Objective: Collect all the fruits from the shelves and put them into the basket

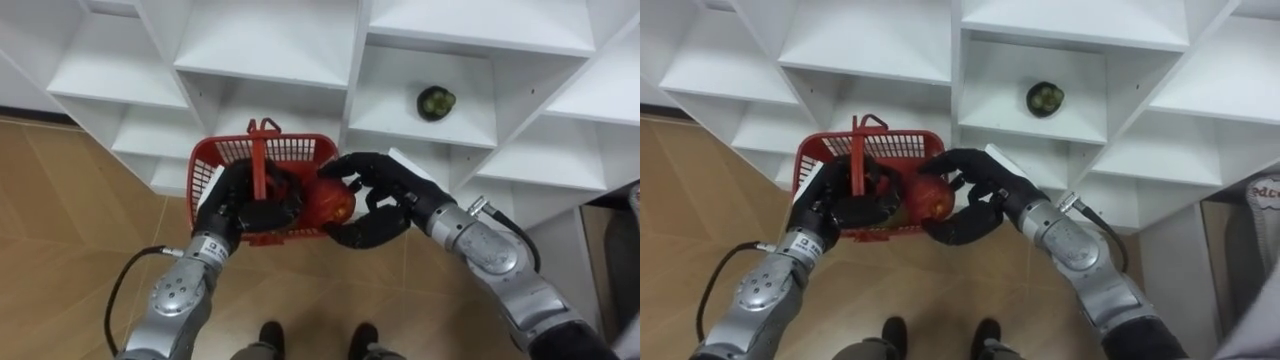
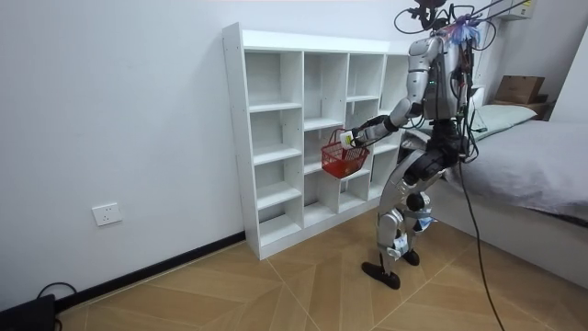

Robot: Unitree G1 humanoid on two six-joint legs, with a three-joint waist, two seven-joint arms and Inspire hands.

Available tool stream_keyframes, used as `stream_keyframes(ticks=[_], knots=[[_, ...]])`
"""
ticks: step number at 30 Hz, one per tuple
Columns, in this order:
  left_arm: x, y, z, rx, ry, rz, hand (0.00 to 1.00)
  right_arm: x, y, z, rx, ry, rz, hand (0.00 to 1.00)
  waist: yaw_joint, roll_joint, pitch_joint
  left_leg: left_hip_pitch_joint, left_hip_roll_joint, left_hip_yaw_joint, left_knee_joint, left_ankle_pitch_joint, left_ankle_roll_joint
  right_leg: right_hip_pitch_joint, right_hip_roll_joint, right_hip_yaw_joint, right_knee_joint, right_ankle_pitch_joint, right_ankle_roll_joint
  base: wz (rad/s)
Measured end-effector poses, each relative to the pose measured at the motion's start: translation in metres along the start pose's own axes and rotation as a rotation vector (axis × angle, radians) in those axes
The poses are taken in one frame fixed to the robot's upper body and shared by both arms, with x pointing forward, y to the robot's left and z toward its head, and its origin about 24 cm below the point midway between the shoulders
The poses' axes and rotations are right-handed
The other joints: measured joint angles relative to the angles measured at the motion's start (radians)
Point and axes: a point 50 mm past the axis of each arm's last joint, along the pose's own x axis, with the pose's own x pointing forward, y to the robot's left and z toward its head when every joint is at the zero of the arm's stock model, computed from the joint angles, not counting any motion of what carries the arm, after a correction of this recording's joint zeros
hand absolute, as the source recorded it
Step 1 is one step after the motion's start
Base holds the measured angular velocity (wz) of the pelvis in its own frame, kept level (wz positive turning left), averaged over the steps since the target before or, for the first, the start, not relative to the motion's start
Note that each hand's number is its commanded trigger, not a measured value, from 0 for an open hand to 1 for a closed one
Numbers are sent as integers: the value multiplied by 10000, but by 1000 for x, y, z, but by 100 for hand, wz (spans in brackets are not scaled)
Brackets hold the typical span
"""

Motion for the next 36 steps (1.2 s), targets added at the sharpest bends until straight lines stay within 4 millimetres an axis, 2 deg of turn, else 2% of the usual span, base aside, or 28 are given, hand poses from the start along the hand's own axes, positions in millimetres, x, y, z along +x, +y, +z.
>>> stream_keyframes(ticks=[6,11,17,36], knots=[[-1,-1,-2,-13,62,-201,100,1,0,2,-287,-16,-67,0,-76,1,0,-3,2,0,-2,-4,1,0,8,4,-16,0,2,0],[-4,-19,-11,-53,480,-1266,100,5,7,14,-137,-565,116,0,-119,6,-3,12,25,-72,-37,2,-8,94,118,53,-197,66,28,2],[-8,-21,-15,-414,668,-1562,100,2,12,8,4,-377,182,0,-85,12,-1,-26,32,-132,-44,4,-13,124,154,22,-317,109,33,1],[-7,-24,-16,-711,778,-1786,100,-1,12,5,97,-327,-49,0,-31,85,8,40,28,-125,-95,9,-21,175,157,16,-345,114,38,0]])
